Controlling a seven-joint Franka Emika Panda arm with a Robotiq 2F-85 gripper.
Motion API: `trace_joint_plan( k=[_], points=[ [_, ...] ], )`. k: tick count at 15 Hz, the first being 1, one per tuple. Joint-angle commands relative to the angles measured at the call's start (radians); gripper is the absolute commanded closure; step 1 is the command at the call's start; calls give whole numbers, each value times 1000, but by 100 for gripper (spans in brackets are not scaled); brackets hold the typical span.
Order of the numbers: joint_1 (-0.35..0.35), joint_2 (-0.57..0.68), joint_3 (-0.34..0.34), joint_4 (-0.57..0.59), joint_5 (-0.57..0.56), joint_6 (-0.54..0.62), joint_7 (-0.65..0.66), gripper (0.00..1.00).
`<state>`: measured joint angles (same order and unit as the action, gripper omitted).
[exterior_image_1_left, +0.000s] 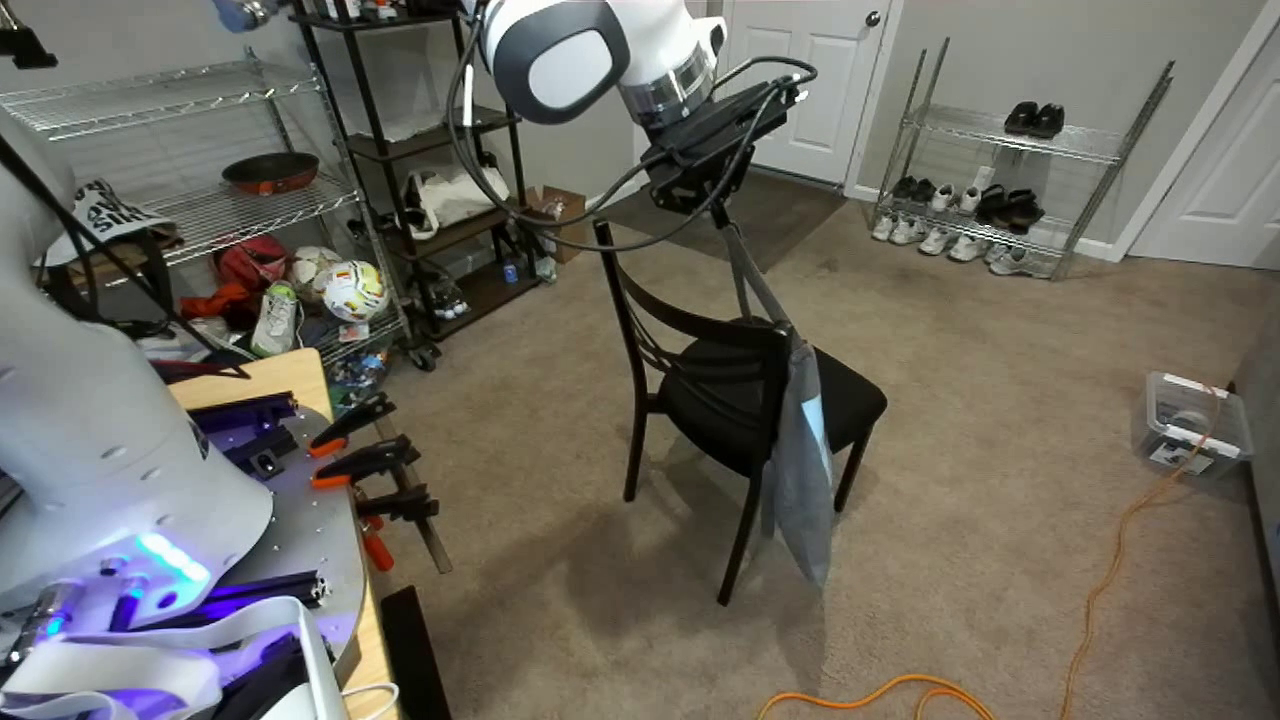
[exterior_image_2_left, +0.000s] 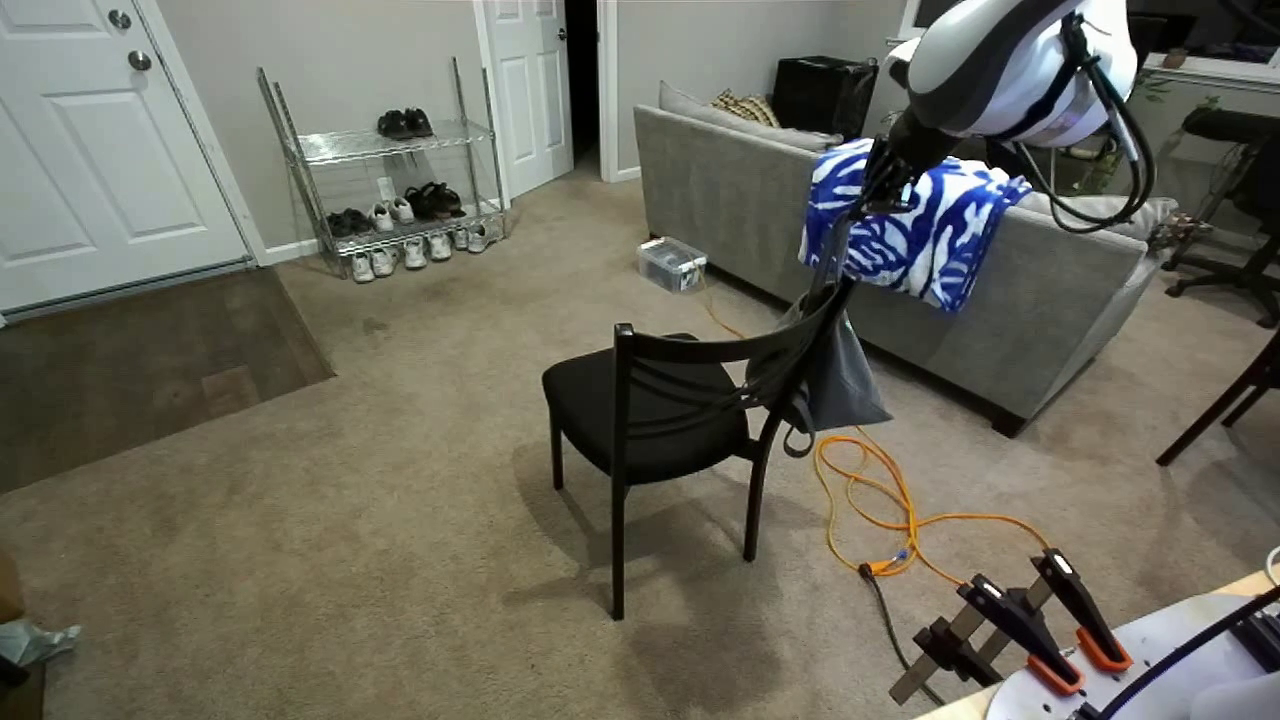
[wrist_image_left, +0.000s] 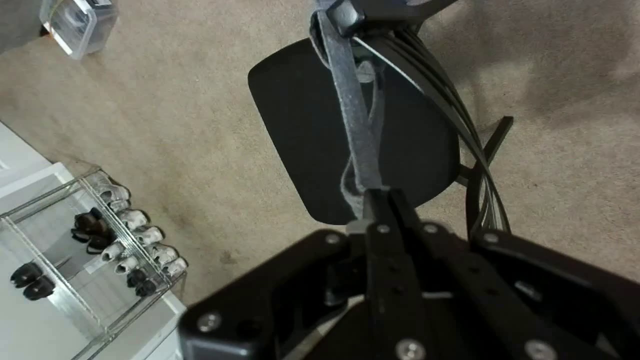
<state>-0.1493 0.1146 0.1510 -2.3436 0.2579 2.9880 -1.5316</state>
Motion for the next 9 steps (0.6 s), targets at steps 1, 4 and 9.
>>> trace_joint_plan(
  k=[1,4,9],
  points=[
    [-17,-60,39,-59,86,34,-84,99],
    [-29,-56,34,4,127,-94,-88,99],
    [-44,-35,-48,184,279,-423,-125,99]
  ],
)
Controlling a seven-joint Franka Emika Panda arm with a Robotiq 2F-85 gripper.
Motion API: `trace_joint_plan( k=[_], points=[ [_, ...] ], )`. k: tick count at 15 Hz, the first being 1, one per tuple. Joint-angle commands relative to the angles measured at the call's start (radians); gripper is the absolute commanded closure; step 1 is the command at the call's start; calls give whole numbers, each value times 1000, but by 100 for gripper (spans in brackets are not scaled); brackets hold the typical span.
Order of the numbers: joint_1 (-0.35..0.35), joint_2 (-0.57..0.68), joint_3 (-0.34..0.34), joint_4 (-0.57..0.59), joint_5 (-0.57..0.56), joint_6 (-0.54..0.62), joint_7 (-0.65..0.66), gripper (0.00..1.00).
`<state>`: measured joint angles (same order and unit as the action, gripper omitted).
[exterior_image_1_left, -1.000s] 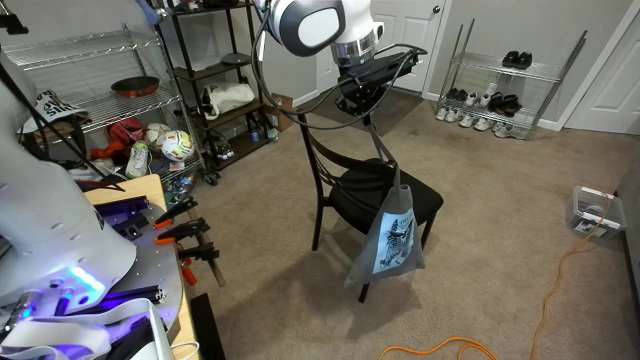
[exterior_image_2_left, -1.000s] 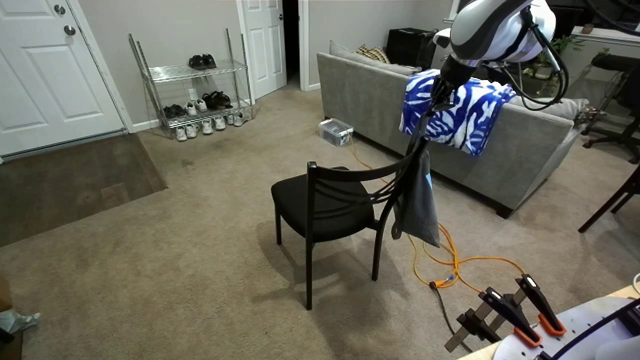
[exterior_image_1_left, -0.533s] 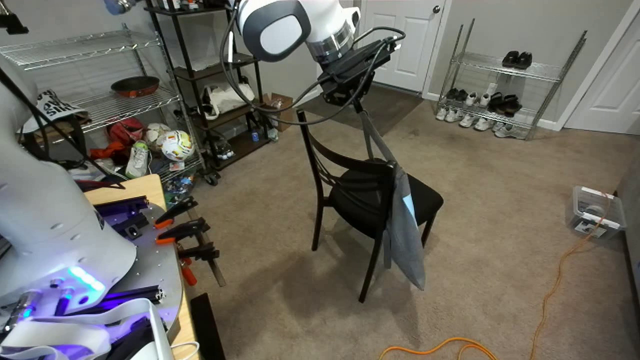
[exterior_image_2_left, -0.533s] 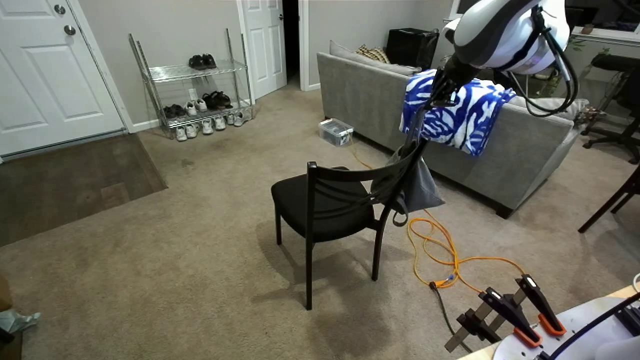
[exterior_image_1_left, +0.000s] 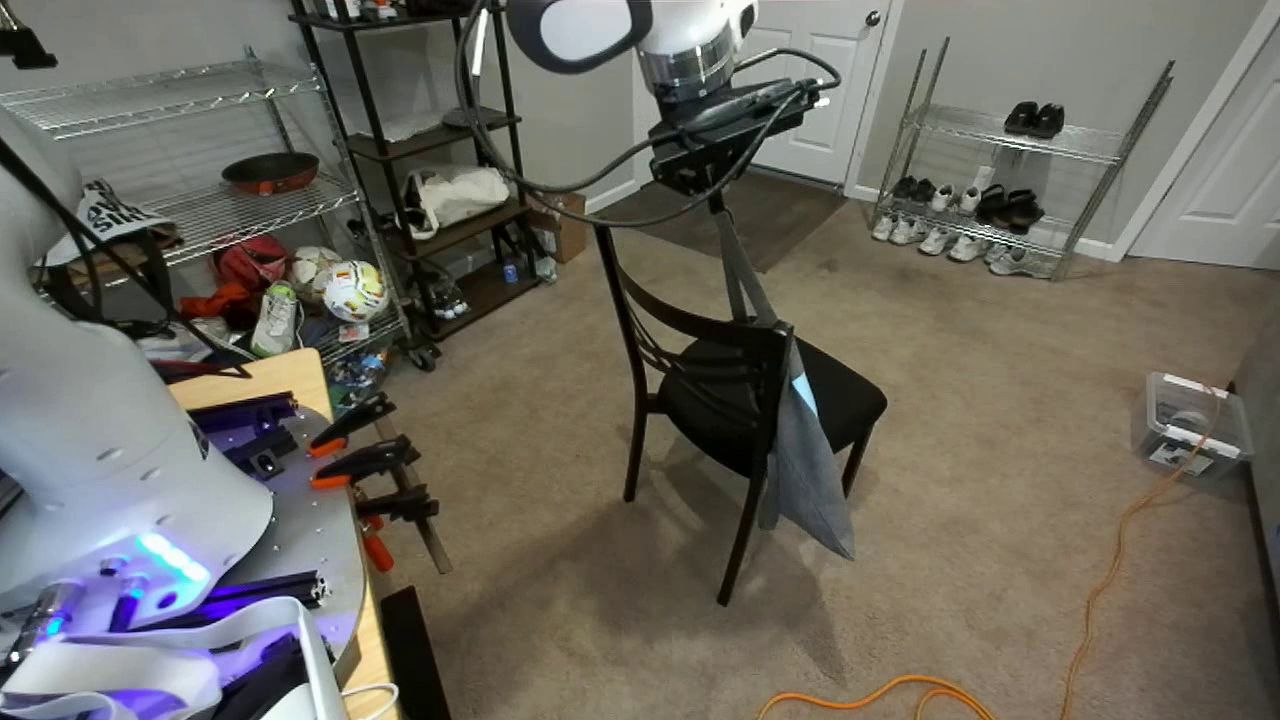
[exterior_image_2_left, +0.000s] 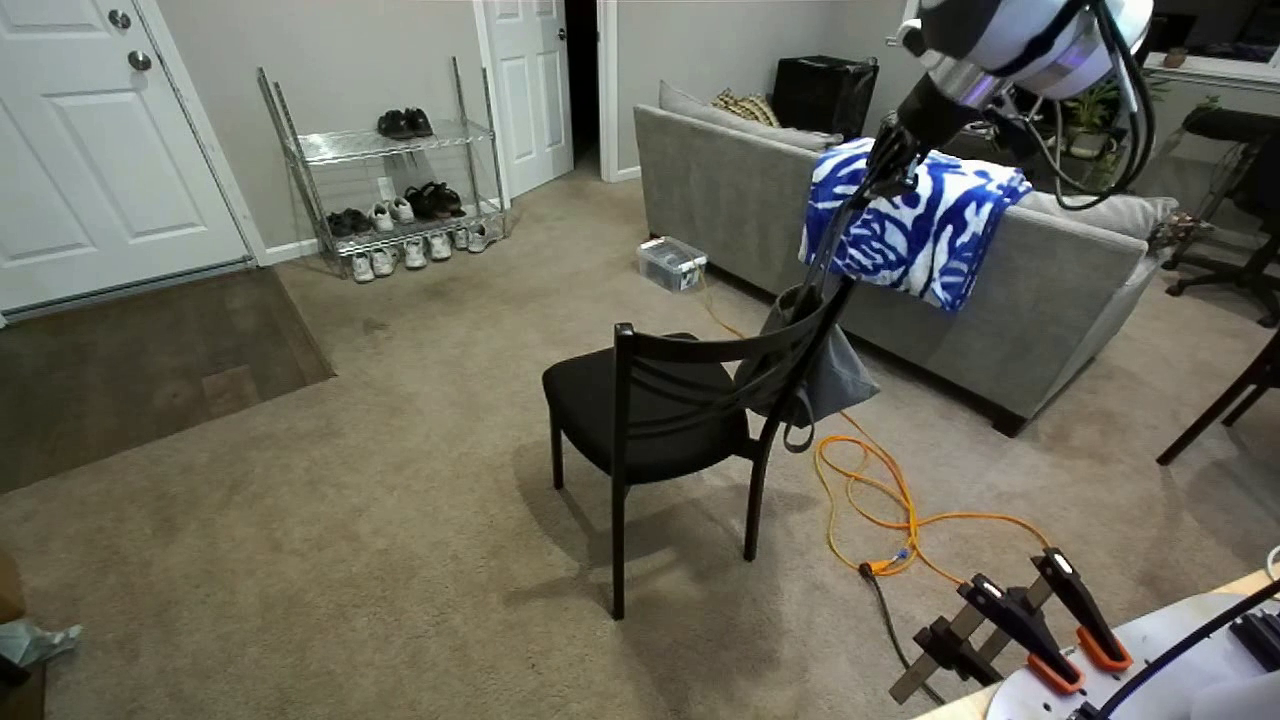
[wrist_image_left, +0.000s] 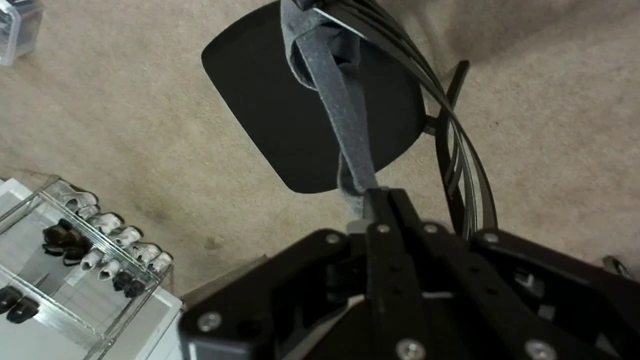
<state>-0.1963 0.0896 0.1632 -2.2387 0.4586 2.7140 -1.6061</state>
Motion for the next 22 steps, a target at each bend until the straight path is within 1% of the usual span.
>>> trace_joint_plan(
  k=[1,4,6,12,15,16,19,22],
  points=[
    [0,-2,-81,110,90,-192,-44,99],
    [7,9,-138,169,100,-278,-23,99],
    [11,14,-158,191,96,-307,-15,99],
    [18,11,-174,201,90,-313,-28,99],
    [7,-4,-194,174,44,-207,-95,99],
    [-2,-2,-204,172,56,-168,-121,99],
    [-17,8,-229,164,84,-123,-169,99],
    [0,2,-226,112,63,-106,-189,99]
  ],
)
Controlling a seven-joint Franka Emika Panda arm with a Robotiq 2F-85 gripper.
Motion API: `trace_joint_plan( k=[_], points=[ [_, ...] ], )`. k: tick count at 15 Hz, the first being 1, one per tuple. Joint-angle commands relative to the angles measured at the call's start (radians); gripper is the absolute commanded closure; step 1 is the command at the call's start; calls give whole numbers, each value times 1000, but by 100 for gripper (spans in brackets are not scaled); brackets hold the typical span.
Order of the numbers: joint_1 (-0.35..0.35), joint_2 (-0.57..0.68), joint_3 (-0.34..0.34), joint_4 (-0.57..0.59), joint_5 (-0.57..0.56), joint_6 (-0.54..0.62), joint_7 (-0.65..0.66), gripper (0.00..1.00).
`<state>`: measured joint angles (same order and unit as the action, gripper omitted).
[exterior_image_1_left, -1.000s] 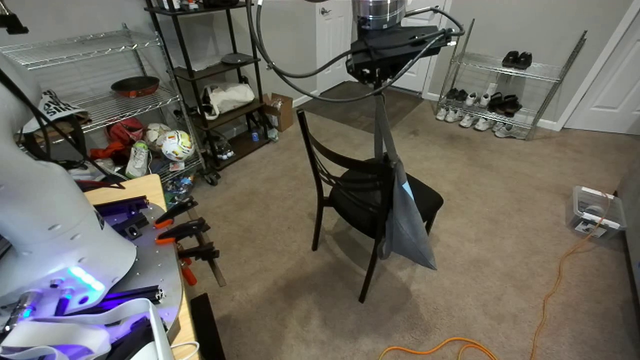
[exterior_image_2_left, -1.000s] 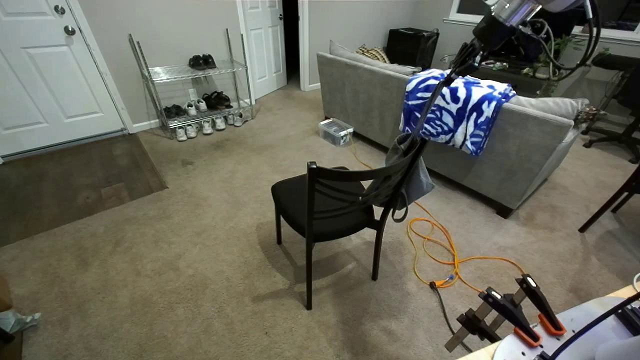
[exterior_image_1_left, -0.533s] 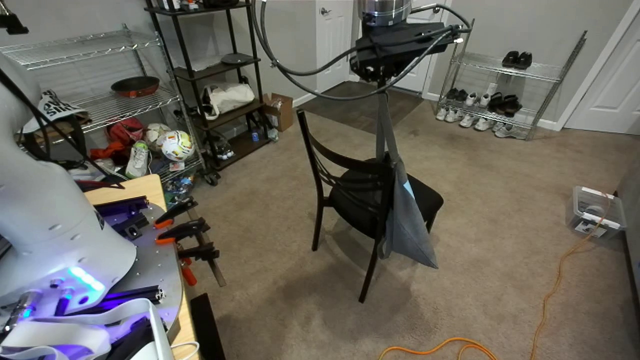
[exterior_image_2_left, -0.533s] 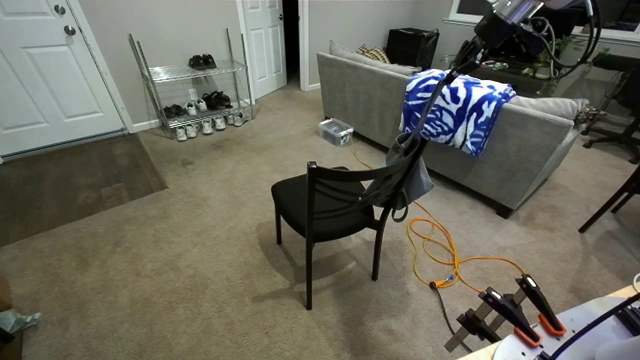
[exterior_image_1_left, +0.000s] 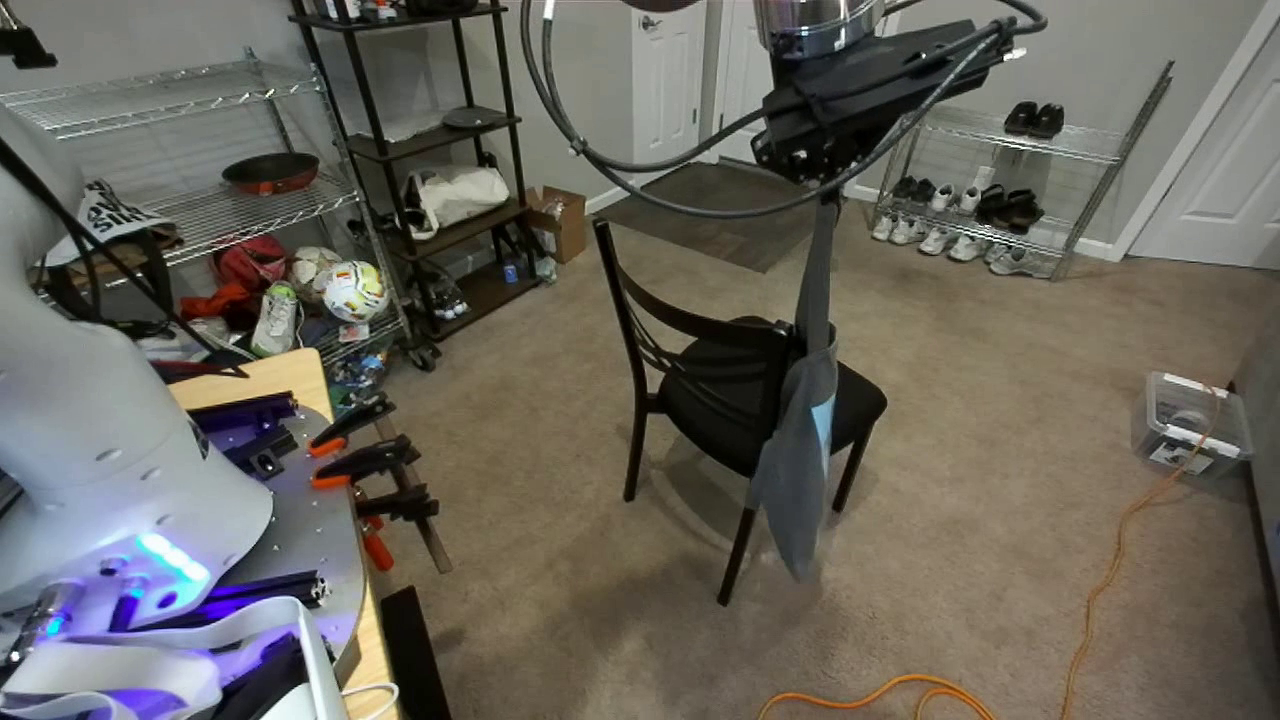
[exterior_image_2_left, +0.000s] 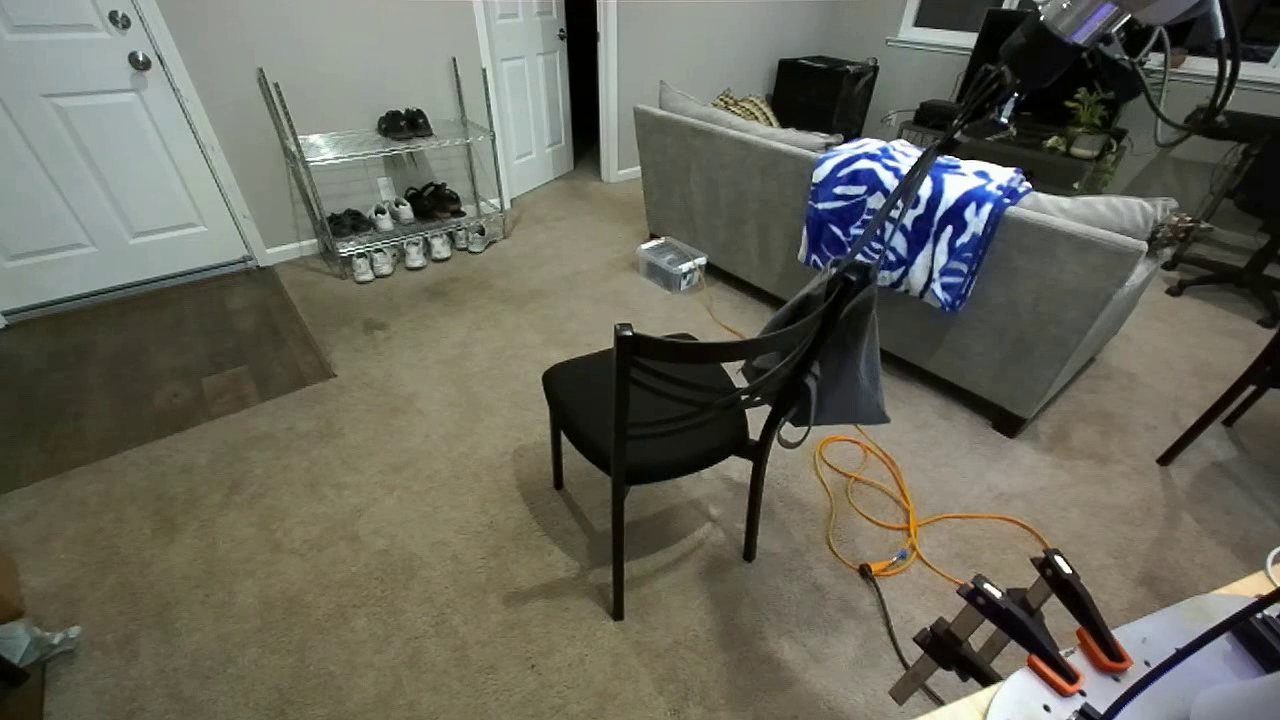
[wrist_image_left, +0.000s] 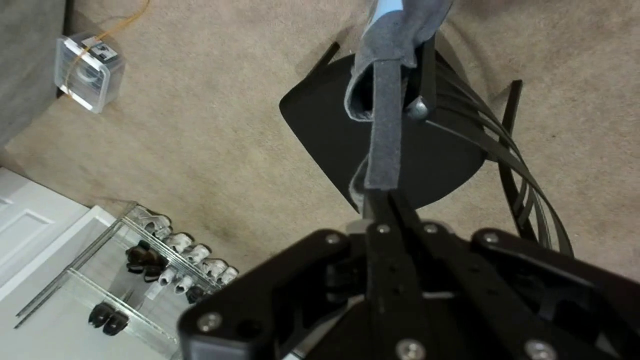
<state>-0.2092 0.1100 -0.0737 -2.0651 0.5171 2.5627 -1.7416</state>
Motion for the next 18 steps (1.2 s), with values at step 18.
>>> trace_joint_plan(
  k=[18],
  points=[
    [36,4,7,-116,-31,57,-34,99]
  ],
)
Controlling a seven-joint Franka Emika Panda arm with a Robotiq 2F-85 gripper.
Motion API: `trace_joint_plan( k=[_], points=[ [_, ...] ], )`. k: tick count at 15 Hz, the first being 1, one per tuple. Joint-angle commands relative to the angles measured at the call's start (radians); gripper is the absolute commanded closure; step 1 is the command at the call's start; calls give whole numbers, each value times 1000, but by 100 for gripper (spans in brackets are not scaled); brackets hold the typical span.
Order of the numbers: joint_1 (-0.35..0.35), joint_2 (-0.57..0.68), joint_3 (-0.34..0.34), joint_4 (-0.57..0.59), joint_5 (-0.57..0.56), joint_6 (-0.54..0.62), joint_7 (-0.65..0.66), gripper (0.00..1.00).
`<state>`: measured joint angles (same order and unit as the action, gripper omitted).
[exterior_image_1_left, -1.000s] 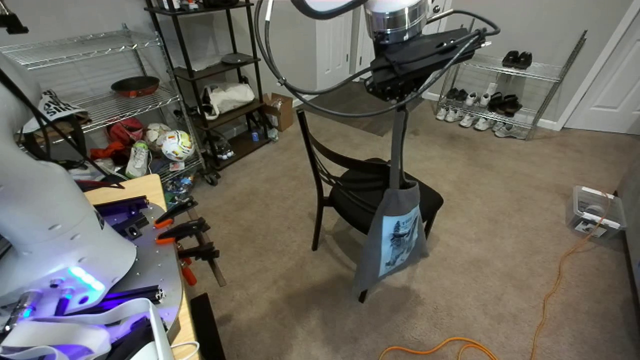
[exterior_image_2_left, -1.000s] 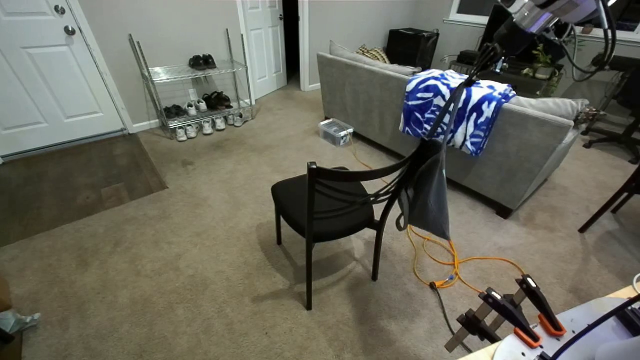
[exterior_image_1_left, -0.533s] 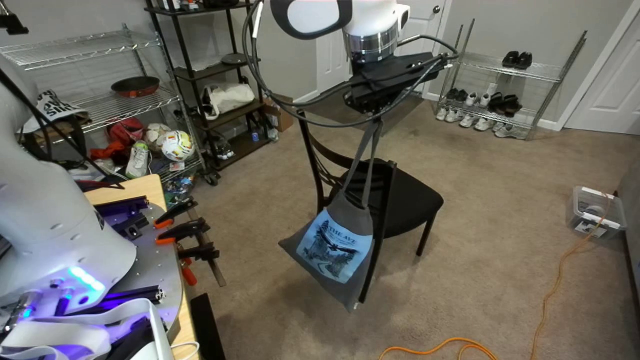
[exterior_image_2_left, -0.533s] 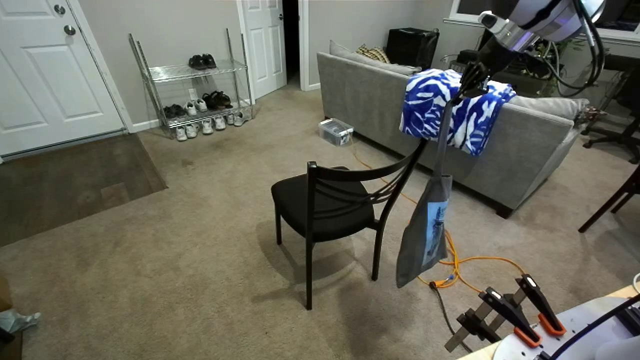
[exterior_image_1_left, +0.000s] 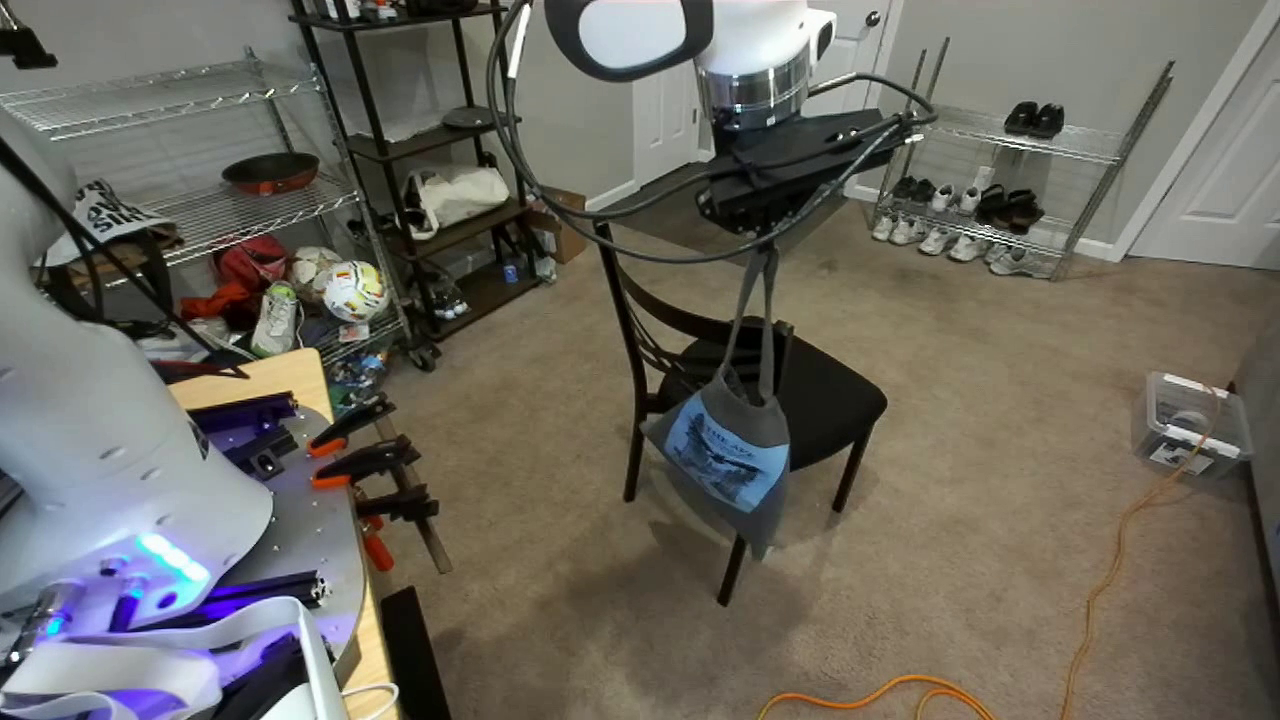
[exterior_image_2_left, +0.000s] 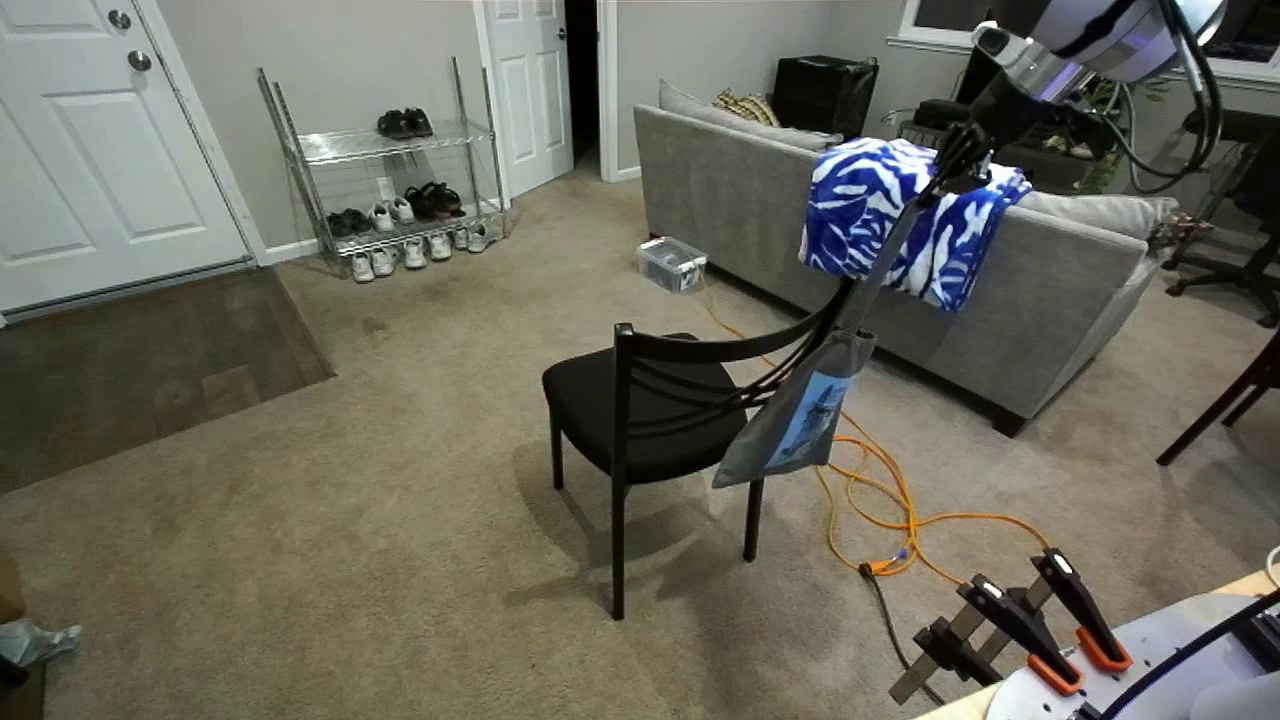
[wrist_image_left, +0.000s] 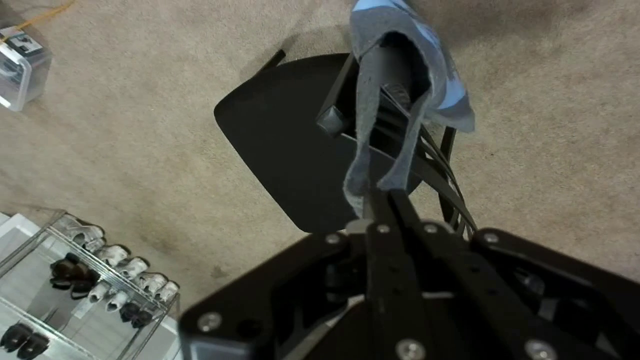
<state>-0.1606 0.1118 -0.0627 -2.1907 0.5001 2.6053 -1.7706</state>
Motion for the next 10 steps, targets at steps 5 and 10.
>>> trace_joint_plan(
  k=[5,10],
  points=[
    [-11,14,-7,35,-4,34,18,99],
    [-8,96,0,159,-26,50,108,99]
  ],
)
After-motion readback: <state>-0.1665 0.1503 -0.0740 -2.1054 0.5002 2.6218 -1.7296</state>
